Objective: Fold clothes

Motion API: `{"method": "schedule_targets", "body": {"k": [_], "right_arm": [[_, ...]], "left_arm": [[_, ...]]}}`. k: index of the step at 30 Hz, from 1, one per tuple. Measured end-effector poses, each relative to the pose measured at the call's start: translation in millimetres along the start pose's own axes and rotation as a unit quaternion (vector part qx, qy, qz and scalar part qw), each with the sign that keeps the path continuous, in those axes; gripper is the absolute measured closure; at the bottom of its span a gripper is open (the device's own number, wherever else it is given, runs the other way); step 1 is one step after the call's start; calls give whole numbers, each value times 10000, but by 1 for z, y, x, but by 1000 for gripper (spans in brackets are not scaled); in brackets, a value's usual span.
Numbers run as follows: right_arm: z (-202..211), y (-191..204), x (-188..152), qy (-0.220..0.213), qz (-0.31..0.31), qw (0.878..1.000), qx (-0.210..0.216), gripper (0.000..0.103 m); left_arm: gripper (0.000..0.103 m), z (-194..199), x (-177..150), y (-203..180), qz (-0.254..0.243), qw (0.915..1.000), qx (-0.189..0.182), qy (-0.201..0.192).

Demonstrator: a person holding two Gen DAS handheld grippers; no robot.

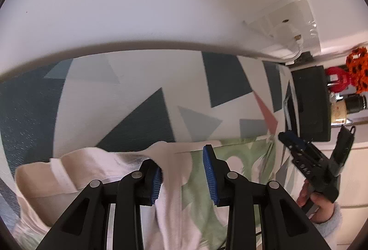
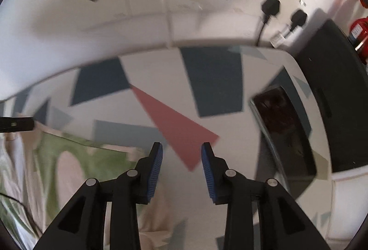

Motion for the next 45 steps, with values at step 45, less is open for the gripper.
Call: {"method": "schedule_targets", "body": {"k": [45], "right_arm": [[64,197,-14,-894,2296,9583,1448,61]], "left_arm": [[71,148,-157,153,-1325,9745,1666,-704]]}}
Point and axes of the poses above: each gripper's, at about its wrist camera, not at the fingertips, and z roughly against the way its jaws point, y to its left, x to its top, the point moved 4 cm from there along -z, roughly the way its jaws point, and after that the axes turned 11 degrees about -x, right-handed, at the moved point
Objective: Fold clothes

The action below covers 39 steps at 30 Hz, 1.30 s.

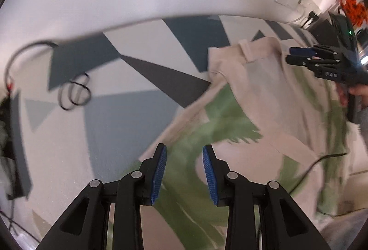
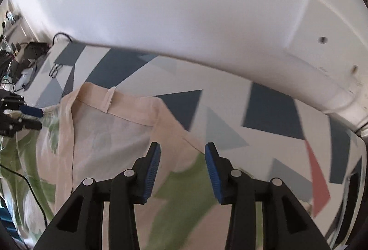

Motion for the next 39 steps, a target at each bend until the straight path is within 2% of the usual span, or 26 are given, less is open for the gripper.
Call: {"method": "schedule_targets", "body": {"k": [4,6,8,11,16,18,22,24,26,28,32,33,39], "right_arm": [[-11,0,-2,138,-6,9999,-83,60],[-21,-3,-2,142,-47,9997,-184,60],[-29,-6,-1,146,-111,9994,-277,60],[-33,-10,5,118,-340,9987,-367,60],[-32,-19,8,124,-710,9969,-317,58],[-19,-25,8,43,-905,9957,-198,57],[38,-47,2,-507,-1246,9909,69,55],[68,-58,-8,-708,-1206,9902,58,53],[94,-69,-23,-841,-1121,9901,77,52],[116,-78,-39,-915,-1046,9902,108,51],[140,-96,-94,-835,-980,9917,13,51],[131,-92,-97,-779,-971,9922,-47,51],[135,-98,-192,-251,-1243,9912,-385,51]], "left_arm": [[71,-3,2,0,-133,9992,251,-278],[75,-5,6,1,-120,9983,422,-370],[85,-5,10,6,9,9976,551,-418],[91,-6,14,12,269,9974,509,-441],[93,-5,18,18,590,9967,447,-342],[92,4,19,19,770,9939,695,-379],[91,45,25,3,1026,9904,374,-850],[84,68,26,-16,1019,9887,229,-1072],[69,89,20,-44,901,9876,99,-1283],[63,103,7,-72,850,9867,-135,-1379],[54,101,-27,-123,1035,9833,-711,-1321],[54,100,-39,-135,1127,9815,-840,-1298],[54,57,-88,-185,1597,9697,-1630,-872]]}}
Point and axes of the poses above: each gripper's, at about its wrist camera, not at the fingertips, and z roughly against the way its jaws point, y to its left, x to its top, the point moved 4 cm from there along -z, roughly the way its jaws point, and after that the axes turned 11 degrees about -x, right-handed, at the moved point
